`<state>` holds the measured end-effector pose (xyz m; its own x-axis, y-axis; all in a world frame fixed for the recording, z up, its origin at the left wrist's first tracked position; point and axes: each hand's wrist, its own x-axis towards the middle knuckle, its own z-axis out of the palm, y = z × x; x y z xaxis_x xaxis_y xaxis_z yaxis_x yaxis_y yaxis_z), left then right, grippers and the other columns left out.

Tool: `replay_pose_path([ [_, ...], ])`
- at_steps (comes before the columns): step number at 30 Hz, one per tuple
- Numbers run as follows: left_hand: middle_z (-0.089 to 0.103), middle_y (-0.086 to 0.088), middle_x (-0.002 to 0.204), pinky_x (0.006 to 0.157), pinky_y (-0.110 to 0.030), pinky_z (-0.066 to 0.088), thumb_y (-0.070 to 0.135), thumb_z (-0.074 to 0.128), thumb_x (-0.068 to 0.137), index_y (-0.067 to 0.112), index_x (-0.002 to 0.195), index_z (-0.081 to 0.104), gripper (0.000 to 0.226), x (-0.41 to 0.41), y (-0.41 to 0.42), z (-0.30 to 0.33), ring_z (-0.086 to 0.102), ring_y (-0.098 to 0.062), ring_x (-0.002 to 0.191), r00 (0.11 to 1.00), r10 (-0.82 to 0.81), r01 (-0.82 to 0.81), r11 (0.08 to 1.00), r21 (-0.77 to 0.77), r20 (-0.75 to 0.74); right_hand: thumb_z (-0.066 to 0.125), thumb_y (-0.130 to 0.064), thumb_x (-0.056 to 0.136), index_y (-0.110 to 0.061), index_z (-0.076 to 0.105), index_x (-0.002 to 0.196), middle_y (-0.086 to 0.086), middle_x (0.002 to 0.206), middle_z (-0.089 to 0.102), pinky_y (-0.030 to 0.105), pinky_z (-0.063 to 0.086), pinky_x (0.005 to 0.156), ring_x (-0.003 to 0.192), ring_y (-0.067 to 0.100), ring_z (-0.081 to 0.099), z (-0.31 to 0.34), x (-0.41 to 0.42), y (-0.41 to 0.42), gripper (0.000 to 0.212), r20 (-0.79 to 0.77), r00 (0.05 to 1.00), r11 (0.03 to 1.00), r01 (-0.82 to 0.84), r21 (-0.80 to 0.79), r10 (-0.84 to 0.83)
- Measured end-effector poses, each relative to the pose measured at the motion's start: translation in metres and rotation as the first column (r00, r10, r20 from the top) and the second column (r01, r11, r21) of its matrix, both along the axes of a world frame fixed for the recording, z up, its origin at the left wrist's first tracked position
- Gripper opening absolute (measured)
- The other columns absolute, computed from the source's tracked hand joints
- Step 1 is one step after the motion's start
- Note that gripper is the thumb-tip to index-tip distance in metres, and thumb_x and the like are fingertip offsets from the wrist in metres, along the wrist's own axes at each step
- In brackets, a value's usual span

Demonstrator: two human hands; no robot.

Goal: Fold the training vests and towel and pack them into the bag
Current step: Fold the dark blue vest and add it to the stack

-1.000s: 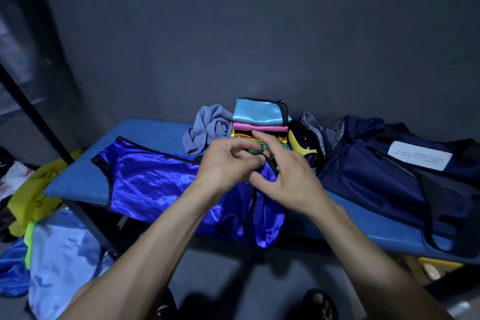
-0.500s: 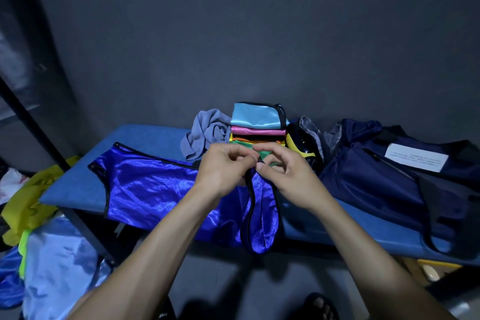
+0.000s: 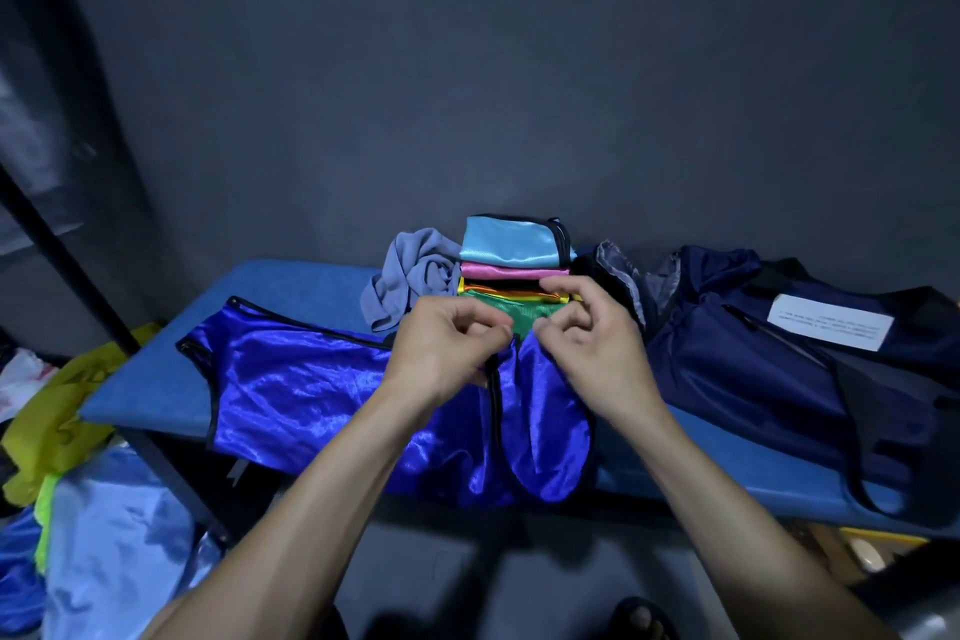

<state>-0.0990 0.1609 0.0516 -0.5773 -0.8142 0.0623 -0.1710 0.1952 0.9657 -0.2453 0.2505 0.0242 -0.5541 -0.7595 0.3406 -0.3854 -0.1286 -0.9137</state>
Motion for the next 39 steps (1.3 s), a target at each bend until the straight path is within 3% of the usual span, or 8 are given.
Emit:
replay_pose_path([
  [8,0.066,-0.008,0.07,0.054,-0.022,0.056,-0.001,0.062,0.096,0.001,0.097,0.075,0.014,-0.004,0.002,0.002,0.062,-0.01,0.055,0.991,-0.026,0.057,0.969,0.239,-0.133,0.076,-0.024,0.089,-0.03,0.058,0.133,-0.008,0.089,0.062,0.022,0.048,0.065,0.064,0.009,0.058,0.005,0.01,0.004,0.048,-0.287,0.957,0.999,-0.039,0.029,0.046],
  [12,0.074,-0.016,0.086,0.06,-0.029,0.061,-0.013,0.042,0.096,-0.001,0.107,0.072,0.034,-0.005,-0.001,0.0,0.069,-0.019,0.066,0.987,-0.054,0.094,0.957,0.273,-0.152,0.083,-0.035,0.078,-0.026,0.048,0.147,-0.011,0.123,0.059,0.018,0.045,0.095,0.108,0.005,0.058,0.01,0.016,0.009,0.078,-0.503,0.861,0.996,-0.04,0.079,0.075],
  [18,0.075,-0.011,0.095,0.067,-0.02,0.056,-0.017,0.054,0.088,0.004,0.112,0.074,0.037,-0.002,-0.005,-0.007,0.064,-0.007,0.068,0.978,-0.201,0.199,0.979,-0.049,-0.057,0.071,-0.006,0.079,-0.028,0.05,0.146,-0.005,0.103,0.056,0.019,0.047,0.077,0.082,0.009,0.054,0.011,0.018,0.007,0.073,-0.548,0.835,0.998,-0.019,0.055,0.046],
  [24,0.052,0.007,0.129,0.105,-0.018,0.037,0.006,0.069,0.09,0.03,0.141,0.059,0.057,-0.005,-0.025,-0.02,0.05,-0.011,0.118,0.963,-0.151,0.263,0.716,-0.646,0.224,0.065,0.006,0.081,-0.027,0.061,0.13,-0.002,0.09,0.059,0.016,0.045,0.065,0.062,0.006,0.05,0.018,0.008,0.011,0.059,-0.215,0.973,0.997,-0.072,0.035,0.078],
  [27,0.05,0.009,0.144,0.117,-0.032,0.032,0.015,0.06,0.096,0.026,0.132,0.06,0.038,-0.01,-0.032,-0.022,0.043,-0.013,0.136,0.928,-0.295,0.37,0.67,-0.644,0.228,0.063,0.013,0.085,-0.021,0.061,0.129,-0.004,0.089,0.059,0.02,0.048,0.07,0.069,0.006,0.054,0.021,-0.004,0.019,0.056,-0.023,0.975,0.974,-0.221,0.051,0.223],
  [31,0.066,0.007,0.109,0.094,-0.042,0.047,0.026,0.055,0.104,0.02,0.112,0.062,0.012,-0.013,-0.034,-0.018,0.06,-0.015,0.104,0.91,-0.358,0.411,0.73,-0.546,0.208,0.063,0.013,0.089,-0.016,0.06,0.125,-0.008,0.083,0.066,0.028,0.051,0.073,0.078,0.012,0.065,0.019,-0.021,0.027,0.047,0.183,0.957,0.962,-0.249,0.11,0.226],
  [35,0.067,0.005,0.097,0.082,-0.037,0.05,0.024,0.058,0.1,0.014,0.105,0.067,0.015,-0.032,-0.026,-0.024,0.061,-0.014,0.09,0.921,-0.352,0.375,0.687,-0.623,0.165,0.073,-0.013,0.093,-0.008,0.068,0.11,0.009,0.088,0.073,0.032,0.051,0.074,0.079,0.017,0.067,0.008,-0.023,0.025,0.019,0.203,0.964,0.943,-0.221,0.248,0.172],
  [39,0.067,0.006,0.111,0.093,-0.019,0.047,0.016,0.063,0.1,0.016,0.117,0.07,0.019,-0.032,-0.039,-0.028,0.063,-0.006,0.103,0.934,-0.307,0.349,0.663,-0.662,0.185,0.068,-0.021,0.098,0.005,0.067,0.089,0.011,0.072,0.06,0.033,0.036,0.065,0.069,0.021,0.051,-0.003,-0.031,0.023,0.027,0.151,0.987,0.938,-0.106,0.33,0.058],
])
